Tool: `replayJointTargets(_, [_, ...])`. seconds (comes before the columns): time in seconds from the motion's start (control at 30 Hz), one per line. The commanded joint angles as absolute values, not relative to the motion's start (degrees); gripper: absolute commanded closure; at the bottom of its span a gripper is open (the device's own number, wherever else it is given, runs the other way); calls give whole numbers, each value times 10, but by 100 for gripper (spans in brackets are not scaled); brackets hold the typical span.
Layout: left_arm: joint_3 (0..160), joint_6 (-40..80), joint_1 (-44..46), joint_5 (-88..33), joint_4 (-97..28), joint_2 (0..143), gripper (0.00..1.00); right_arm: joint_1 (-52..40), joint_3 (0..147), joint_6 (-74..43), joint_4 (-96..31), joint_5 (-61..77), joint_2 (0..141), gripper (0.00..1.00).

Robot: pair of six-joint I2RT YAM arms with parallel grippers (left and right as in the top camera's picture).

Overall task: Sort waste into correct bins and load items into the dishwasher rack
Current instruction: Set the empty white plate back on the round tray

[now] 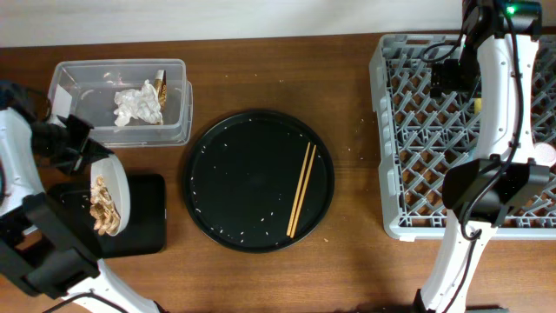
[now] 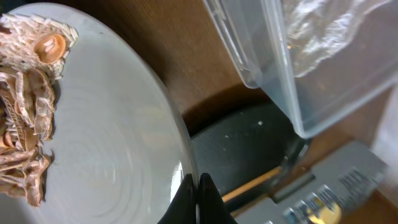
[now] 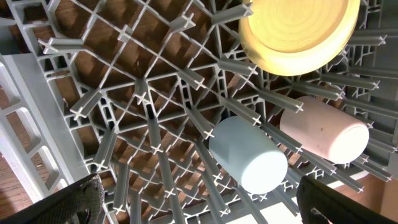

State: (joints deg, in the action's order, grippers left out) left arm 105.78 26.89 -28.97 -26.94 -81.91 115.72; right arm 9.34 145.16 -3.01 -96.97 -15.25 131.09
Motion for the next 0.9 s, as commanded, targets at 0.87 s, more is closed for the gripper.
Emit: replayJointTargets(0.87, [1058, -25, -429, -589, -967, 1101, 99, 94, 1452, -37, -971, -161, 1294, 2])
